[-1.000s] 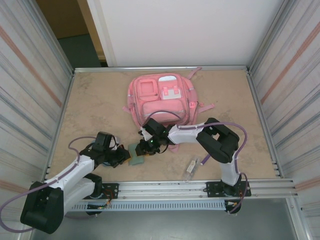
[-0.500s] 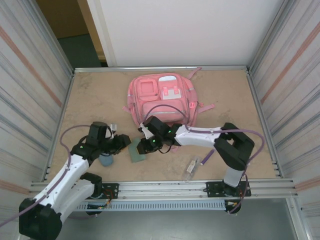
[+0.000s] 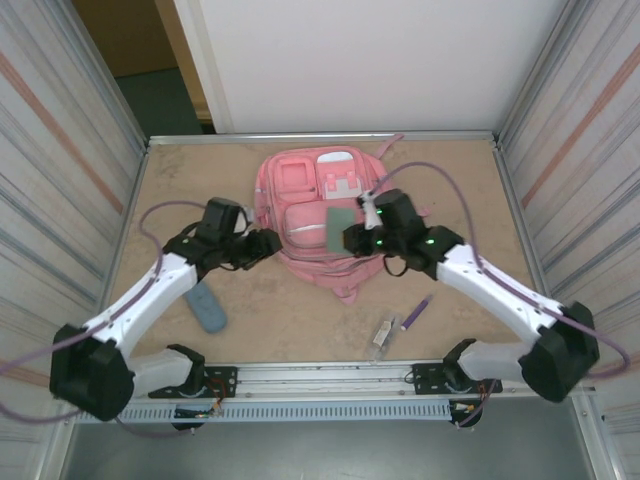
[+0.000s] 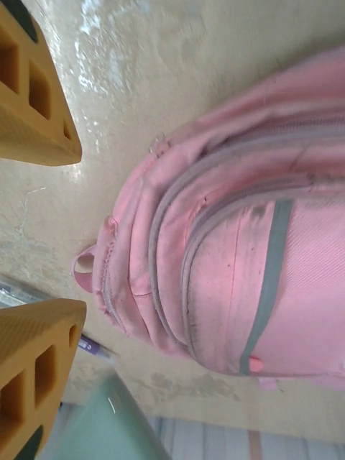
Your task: Pack the student bag
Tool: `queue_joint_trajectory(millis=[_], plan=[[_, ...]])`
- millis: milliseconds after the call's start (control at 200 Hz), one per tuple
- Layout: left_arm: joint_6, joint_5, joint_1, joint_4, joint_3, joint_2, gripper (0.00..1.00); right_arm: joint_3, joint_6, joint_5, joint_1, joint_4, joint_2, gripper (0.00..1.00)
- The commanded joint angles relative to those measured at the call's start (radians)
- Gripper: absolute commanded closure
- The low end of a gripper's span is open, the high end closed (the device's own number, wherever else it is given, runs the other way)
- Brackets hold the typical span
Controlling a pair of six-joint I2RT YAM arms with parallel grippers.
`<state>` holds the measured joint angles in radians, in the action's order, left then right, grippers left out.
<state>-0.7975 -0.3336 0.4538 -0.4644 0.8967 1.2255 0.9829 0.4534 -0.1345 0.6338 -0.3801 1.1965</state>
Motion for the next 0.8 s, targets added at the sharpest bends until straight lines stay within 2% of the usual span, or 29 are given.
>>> queue_joint_trajectory(millis=[0,110,271,456,496,581,616,686,797], plan=[[0.001,0.084,0.035,0.03,0.075,0.093,0.47,-0.047,-0.051,0.08,-0.078,-0.077,-0.111,0.94],[-0.033,0.094,0.037,0.084,0.08,0.171,0.46,-0.068,-0.06,0.1,-0.124,-0.114,-0.179,0.94],[-0.029,0.104,0.039,0.119,0.137,0.29,0.46,-0.106,-0.073,0.146,-0.131,-0.13,-0.249,0.94],[-0.023,0.117,0.058,0.167,0.209,0.41,0.49,-0.127,-0.06,0.133,-0.132,-0.113,-0.267,0.95],[-0.027,0.113,0.055,0.18,0.217,0.432,0.54,-0.131,-0.054,0.127,-0.132,-0.108,-0.27,0.95],[-0.034,0.095,0.042,0.19,0.231,0.448,0.86,-0.132,-0.054,0.09,-0.132,-0.103,-0.272,0.94],[-0.032,0.103,0.042,0.186,0.236,0.443,0.93,-0.133,-0.066,0.075,-0.131,-0.106,-0.272,0.94],[-0.004,0.132,0.041,0.169,0.253,0.425,1.0,-0.139,-0.103,0.056,-0.124,-0.105,-0.277,0.93],[0.022,0.145,0.035,0.118,0.3,0.386,1.0,-0.172,-0.206,0.067,-0.084,-0.047,-0.305,0.92]])
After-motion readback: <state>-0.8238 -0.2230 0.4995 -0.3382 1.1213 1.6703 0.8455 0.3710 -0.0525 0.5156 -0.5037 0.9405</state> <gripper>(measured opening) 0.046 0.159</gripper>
